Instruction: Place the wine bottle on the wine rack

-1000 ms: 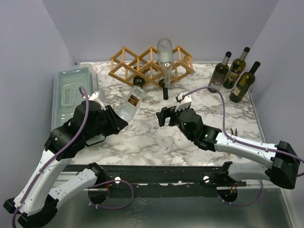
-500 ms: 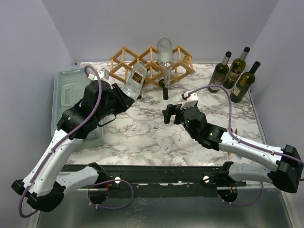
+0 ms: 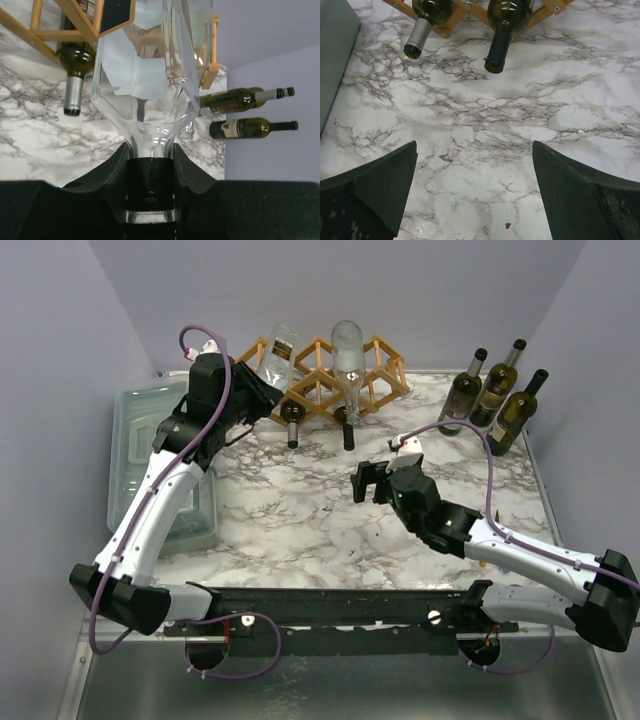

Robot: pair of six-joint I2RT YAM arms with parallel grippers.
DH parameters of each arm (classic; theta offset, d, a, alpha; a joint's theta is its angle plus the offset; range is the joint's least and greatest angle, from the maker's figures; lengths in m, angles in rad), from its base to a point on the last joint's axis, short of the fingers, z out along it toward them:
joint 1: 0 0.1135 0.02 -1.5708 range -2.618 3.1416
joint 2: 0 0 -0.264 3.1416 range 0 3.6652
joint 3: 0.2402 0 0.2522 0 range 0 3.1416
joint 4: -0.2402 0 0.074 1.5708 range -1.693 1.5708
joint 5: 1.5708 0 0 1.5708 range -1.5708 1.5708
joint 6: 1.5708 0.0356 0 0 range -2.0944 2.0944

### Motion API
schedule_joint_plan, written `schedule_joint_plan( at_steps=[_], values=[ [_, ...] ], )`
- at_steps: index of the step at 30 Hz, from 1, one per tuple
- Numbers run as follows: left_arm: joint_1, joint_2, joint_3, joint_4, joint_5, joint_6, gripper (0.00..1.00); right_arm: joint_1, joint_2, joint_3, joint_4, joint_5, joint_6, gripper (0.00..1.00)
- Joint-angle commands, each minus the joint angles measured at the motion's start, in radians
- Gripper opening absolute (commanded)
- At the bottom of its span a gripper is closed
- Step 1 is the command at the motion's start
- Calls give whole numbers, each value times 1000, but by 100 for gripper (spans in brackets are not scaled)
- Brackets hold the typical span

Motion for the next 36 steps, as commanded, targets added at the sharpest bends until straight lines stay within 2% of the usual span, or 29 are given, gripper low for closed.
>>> schedule_joint_plan(
  at_steps=[1,9,14,20,26,36],
  values=[
    [55,65,104,342,122,-17,0,-13,-20,-21,-17,17,-2,100],
    [62,211,125,437,115,87,0,-24,-28,-22,-13,12,-1,100],
    [61,243,66,501,34,195,0,-27,-35,-25,-10,19,-5,100],
    [61,278,32,582,-7,257,0,-32,-26,-22,-10,28,-14,100],
    [61,303,-1,644,-41,261,0,-36,-11,-14,-10,24,-14,100],
    [40,308,-155,738,-127,225,0,-38,-22,2,-12,36,-15,100]
  ],
)
